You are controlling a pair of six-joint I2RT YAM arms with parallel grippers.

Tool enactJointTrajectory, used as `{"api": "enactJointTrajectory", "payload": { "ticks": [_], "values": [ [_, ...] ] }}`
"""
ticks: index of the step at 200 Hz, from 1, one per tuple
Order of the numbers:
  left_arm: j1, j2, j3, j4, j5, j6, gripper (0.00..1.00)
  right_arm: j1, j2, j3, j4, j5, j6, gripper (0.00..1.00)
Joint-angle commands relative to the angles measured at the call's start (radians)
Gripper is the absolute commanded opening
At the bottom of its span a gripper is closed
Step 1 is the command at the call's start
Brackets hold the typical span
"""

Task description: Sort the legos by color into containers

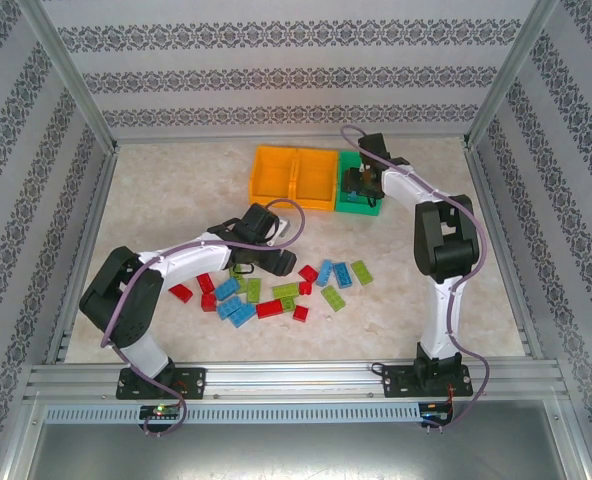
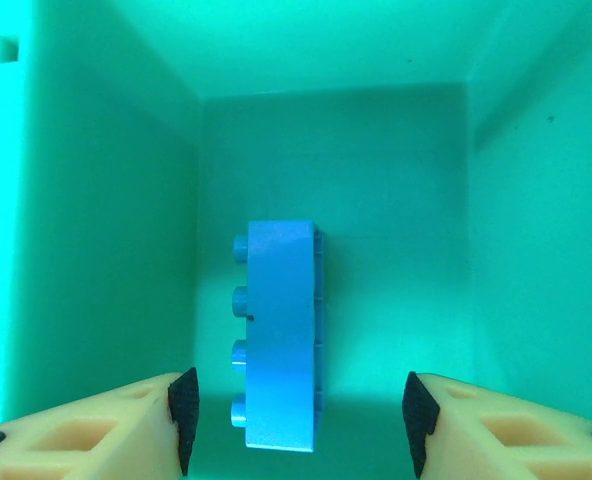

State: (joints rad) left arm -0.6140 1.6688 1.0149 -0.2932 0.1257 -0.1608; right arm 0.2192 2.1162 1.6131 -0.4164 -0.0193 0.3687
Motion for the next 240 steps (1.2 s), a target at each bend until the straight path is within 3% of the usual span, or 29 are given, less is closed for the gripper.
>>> {"api": "enactJointTrajectory", "payload": {
  "ticks": [1, 108, 153, 166, 180, 191, 240],
  "values": [
    [-0.014, -0.005, 0.013, -0.034, -0.037, -0.024, 0.88, 0.03, 0.006, -0.064, -0.055, -0.065, -0.048, 0.62],
    [-0.017, 0.029, -0.004, -0.024, -0.064, -0.063, 0.77, 0.106, -0.096, -0.257, 0.025, -0.087, -0.014, 0.6],
    [-0.017, 0.061, 0.009, -0.015, -0.061, -0.075, 0.7, 0.103, -0.118, -0.205, -0.012, -0.083, 0.05, 0.7],
    [-0.018, 0.065, 0.008, -0.008, -0.064, -0.083, 0.68, 0.104, -0.133, -0.196, -0.007, -0.095, 0.075, 0.63],
    [-0.018, 0.066, 0.01, -0.003, -0.064, -0.089, 0.68, 0.105, -0.141, -0.187, -0.003, -0.109, 0.091, 0.36],
    [-0.018, 0.068, 0.012, 0.002, -0.062, -0.09, 0.67, 0.108, -0.14, -0.175, -0.015, -0.106, 0.1, 0.24],
    [-0.02, 0.087, 0.03, 0.005, -0.055, -0.088, 0.65, 0.121, -0.164, -0.168, -0.049, -0.076, 0.112, 0.21]
  ]
}}
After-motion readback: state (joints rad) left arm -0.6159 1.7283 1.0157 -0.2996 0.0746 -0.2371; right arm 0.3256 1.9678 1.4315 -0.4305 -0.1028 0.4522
